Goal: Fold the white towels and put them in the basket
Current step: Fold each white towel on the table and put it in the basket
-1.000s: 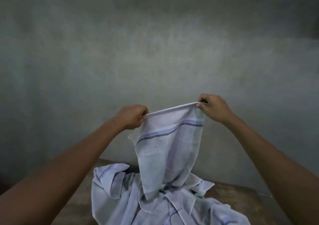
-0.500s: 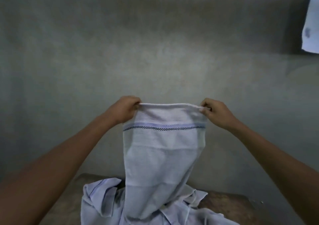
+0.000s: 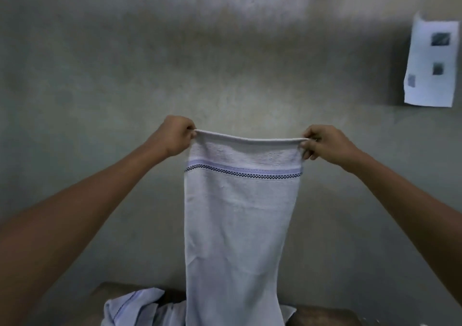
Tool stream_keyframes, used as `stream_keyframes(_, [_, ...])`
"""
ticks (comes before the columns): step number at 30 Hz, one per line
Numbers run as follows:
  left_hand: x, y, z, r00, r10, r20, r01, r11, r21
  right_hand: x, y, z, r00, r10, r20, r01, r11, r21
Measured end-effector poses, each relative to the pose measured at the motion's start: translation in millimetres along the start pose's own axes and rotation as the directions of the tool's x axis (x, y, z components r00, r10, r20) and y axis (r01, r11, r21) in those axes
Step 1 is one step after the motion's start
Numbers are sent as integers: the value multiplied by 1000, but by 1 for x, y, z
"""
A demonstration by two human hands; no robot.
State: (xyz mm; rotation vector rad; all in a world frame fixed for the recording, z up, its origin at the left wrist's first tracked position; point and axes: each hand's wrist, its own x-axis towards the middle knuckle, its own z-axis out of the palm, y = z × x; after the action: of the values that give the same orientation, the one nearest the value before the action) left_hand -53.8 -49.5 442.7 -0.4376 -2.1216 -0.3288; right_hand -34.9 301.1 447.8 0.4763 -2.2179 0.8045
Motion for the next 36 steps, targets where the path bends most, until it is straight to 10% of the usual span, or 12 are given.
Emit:
stream_keyframes(5, [25, 9, -32, 990, -73, -121, 65, 995, -69, 18, -13, -35, 999, 19, 27, -20, 999, 40])
stream_keyframes(11, [21, 10, -44, 893, -261, 366, 423, 764, -488, 18, -14, -42, 996, 85, 25, -89, 967, 237])
stream_keyframes(17, [15, -2, -6, 802, -344, 489, 587, 608, -535, 17, 11, -9, 933, 273, 236, -340, 885, 318])
stream_keyframes(28, [37, -20, 26, 950, -312, 5, 232, 694, -682, 47, 26, 7, 973, 211, -94, -157, 903, 399])
stream_keyframes(36, [34, -7, -19, 963, -267, -37, 165, 692, -703, 27, -8, -26, 984, 147, -105, -83, 884, 459])
